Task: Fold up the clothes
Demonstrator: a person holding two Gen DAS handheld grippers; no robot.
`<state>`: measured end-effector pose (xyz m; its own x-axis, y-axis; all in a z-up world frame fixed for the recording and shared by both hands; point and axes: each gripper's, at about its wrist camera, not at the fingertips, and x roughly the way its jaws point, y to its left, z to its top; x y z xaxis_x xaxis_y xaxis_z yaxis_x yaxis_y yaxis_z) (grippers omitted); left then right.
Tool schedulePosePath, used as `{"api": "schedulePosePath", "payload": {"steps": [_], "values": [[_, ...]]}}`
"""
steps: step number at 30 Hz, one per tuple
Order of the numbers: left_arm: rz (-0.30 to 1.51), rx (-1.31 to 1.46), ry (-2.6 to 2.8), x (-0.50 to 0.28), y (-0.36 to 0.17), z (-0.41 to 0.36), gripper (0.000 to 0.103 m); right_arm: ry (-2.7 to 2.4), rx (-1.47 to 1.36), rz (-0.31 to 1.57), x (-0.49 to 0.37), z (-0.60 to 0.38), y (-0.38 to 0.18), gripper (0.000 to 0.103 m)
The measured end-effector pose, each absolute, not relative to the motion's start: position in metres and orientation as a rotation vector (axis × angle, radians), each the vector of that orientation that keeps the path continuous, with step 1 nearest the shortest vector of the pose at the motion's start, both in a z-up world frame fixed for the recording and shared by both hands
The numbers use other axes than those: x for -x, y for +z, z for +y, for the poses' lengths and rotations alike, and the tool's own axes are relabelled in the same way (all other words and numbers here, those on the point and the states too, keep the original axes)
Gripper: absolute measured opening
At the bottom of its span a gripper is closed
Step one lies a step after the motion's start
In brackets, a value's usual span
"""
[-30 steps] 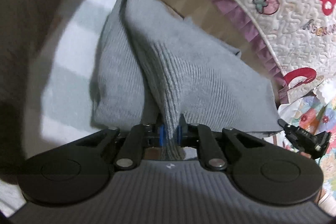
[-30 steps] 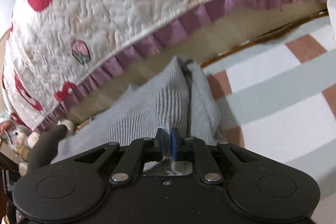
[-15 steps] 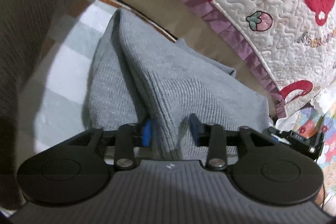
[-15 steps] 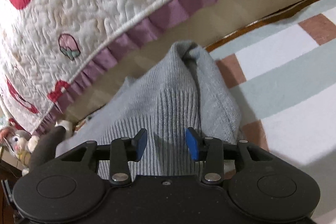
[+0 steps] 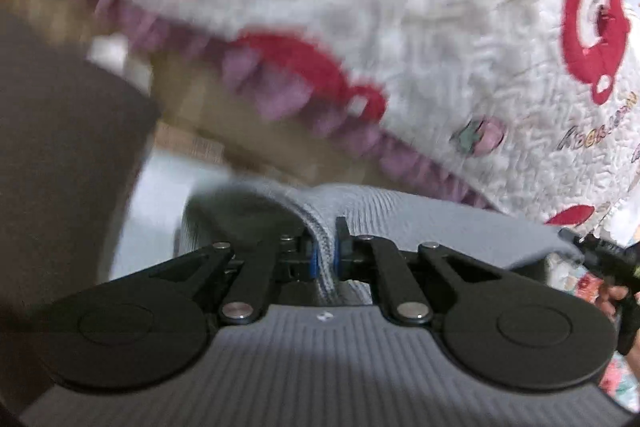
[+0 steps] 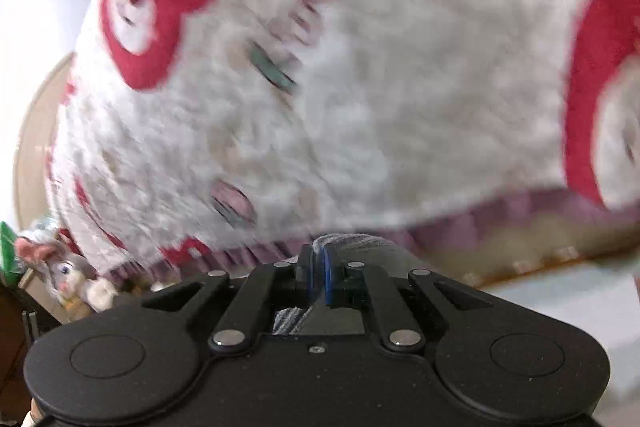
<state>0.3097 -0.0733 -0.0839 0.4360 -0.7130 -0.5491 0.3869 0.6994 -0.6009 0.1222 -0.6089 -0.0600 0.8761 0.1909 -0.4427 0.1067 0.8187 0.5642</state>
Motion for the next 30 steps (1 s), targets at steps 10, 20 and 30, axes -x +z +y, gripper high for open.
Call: {"api": "schedulePosePath", "payload": {"steps": [10,20,30], "values": [[0.996,0.295,-0.741,-0.283,-0.131,-0.082,0.02,-0.218,-0.535,0.758,-0.097,-0.604,-0.141,0.009],[0.995,0.148,-0.844,-0.244,-0.133,-0.106,0.068,0.166,-0.269,0.767,-0.107,-0.473,-0.108,0.03],[0.84,0.363,-0.847,-0.275,-0.078,-0.112,0.008,0.45,-0.37,0.708,-0.129,-0.336,-0.119,0.041]]}}
